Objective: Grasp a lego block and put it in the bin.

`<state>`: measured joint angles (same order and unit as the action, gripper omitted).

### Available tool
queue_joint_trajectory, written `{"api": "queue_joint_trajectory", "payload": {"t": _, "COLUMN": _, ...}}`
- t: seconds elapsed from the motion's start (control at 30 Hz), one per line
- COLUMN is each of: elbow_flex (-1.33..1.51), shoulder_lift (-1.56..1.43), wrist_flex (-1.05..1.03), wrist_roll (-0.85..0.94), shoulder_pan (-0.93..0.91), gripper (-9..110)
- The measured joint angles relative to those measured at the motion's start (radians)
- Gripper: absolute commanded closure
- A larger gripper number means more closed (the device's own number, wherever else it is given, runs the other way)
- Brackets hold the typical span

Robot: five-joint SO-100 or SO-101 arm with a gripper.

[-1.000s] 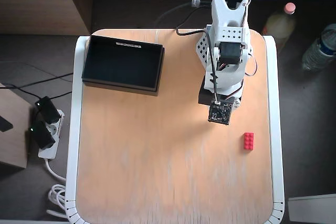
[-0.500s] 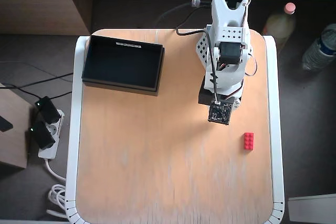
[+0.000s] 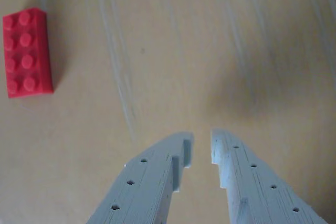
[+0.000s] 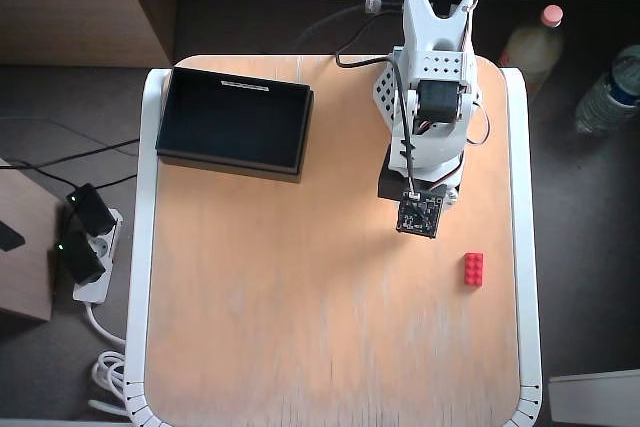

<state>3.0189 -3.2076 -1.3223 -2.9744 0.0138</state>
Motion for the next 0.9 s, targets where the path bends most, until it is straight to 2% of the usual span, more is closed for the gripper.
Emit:
{"api": "queue_joint_trajectory", "payload": {"t": 0.5, "elbow_flex": 0.000, "shoulder_lift": 0.008, "wrist_flex": 0.032, "wrist_roll": -0.232, "shoulder_pan": 0.002, "gripper": 101}}
{"api": "queue_joint_trajectory", "payload": {"t": 0.73, "elbow_flex": -0.018, "shoulder_lift": 0.176, "wrist_flex": 0.094, "wrist_roll": -0.222, "shoulder_pan": 0.002, "gripper": 101}}
{"api": "queue_joint_trajectory", "payload": {"t": 0.9, "elbow_flex": -0.138, "shoulder_lift": 0.348, "wrist_flex": 0.114, "wrist_roll": -0.201, "shoulder_pan": 0.003, "gripper": 101}}
